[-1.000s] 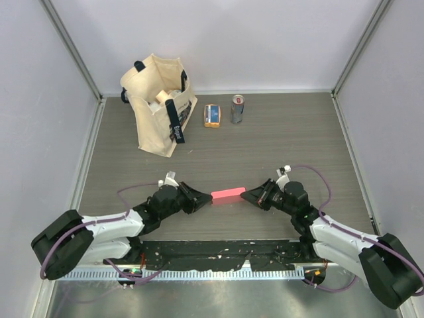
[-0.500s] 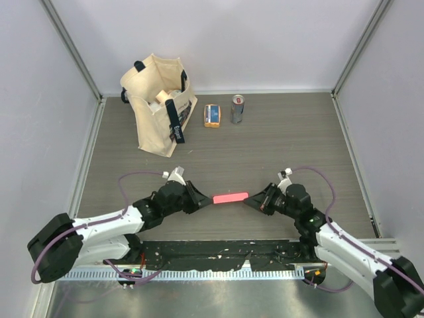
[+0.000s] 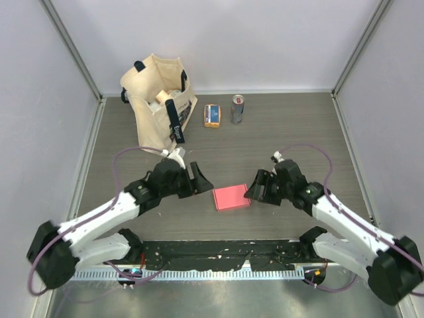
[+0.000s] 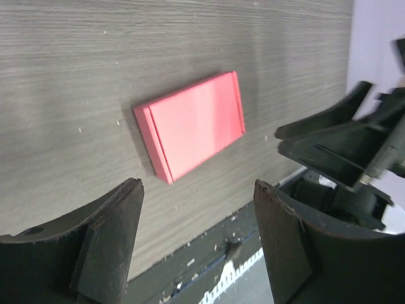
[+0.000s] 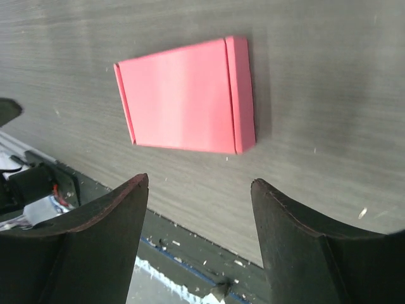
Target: Fold the paper box
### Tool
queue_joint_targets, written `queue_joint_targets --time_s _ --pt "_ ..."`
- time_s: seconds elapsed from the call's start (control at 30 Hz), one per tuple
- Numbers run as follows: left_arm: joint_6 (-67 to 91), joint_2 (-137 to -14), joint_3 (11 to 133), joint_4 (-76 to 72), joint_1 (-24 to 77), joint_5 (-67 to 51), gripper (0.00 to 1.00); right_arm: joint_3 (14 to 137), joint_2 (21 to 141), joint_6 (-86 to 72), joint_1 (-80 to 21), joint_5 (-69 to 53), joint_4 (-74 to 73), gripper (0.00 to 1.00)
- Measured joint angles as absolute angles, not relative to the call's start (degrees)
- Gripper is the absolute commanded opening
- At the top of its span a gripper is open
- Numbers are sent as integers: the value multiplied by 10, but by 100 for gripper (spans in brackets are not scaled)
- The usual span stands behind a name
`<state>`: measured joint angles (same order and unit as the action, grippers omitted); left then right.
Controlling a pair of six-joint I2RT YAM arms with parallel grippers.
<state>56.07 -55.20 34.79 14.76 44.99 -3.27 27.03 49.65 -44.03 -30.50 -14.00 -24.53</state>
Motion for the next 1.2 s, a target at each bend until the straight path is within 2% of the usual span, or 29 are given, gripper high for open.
queue_joint_targets --time_s 0.1,0.13,0.23,0.37,0.63,0.87,1.03,1.2 --pt "567 -677 362 79 425 -80 63 340 590 -392 -302 -125 -242 70" --pt "571 -728 362 59 422 -93 56 354 617 -380 -300 -121 -236 69" --pt "582 -843 367 27 422 -121 49 367 677 -349 -294 -117 -215 66" --pt "599 -912 397 -40 423 -166 41 360 735 -322 -290 -130 -186 47" --pt "609 -930 394 -68 425 -165 34 305 750 -342 -289 -164 -86 43" --pt "601 -922 394 -56 418 -156 28 304 755 -371 -310 -142 -65 42" --pt "599 -922 395 -53 427 -160 27 304 735 -409 -318 -123 -101 42" --pt "605 -922 404 -28 491 -166 28 270 642 -446 -328 -118 -204 42"
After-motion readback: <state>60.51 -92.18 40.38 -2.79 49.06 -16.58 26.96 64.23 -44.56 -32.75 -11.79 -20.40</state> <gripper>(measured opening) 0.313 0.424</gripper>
